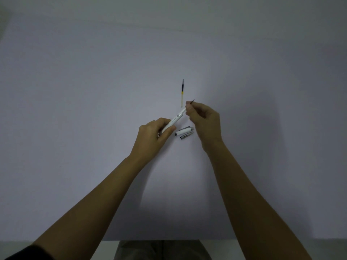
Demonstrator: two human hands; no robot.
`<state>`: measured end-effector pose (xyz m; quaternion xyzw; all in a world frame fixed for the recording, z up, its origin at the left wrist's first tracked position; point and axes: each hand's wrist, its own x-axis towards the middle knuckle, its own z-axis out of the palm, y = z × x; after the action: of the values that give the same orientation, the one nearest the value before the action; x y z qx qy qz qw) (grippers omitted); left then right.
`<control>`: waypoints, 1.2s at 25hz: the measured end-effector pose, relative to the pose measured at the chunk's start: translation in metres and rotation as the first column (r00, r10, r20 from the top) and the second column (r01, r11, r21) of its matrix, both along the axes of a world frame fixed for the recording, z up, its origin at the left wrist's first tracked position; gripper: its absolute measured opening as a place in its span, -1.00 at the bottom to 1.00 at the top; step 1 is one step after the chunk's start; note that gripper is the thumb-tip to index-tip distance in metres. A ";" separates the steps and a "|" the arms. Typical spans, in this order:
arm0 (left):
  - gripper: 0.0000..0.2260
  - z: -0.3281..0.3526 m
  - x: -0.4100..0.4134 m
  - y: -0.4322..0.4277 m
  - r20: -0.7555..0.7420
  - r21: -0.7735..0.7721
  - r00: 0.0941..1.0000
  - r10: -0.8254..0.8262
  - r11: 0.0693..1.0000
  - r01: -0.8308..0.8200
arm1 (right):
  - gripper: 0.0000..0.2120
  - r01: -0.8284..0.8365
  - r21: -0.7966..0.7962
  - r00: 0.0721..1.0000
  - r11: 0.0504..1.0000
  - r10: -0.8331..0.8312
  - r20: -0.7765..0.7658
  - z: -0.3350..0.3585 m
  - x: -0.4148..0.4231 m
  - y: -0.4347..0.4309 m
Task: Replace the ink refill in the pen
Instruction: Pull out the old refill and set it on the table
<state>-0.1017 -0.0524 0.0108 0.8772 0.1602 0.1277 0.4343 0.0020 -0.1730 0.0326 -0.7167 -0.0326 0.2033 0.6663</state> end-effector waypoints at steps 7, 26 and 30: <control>-0.87 -0.007 0.006 0.009 -0.034 -0.008 0.998 0.058 0.998 -0.058 | -0.91 0.162 0.145 0.973 0.976 -0.134 -0.186 -0.007 0.072 0.020; -0.88 -0.016 0.062 0.047 -0.017 -0.051 0.990 0.143 0.988 -0.144 | -0.82 0.093 -0.598 0.906 0.796 0.182 0.382 -0.050 0.115 0.070; -0.85 -0.015 0.062 0.055 -0.021 -0.048 0.987 0.159 0.986 -0.160 | -0.78 0.017 -0.697 0.888 0.717 0.310 0.341 -0.048 0.110 0.082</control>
<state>-0.0396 0.0026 -0.0045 0.8516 0.2368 0.1506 0.4428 0.1122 -0.0912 -0.0149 -0.9320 -0.1613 0.0893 0.3121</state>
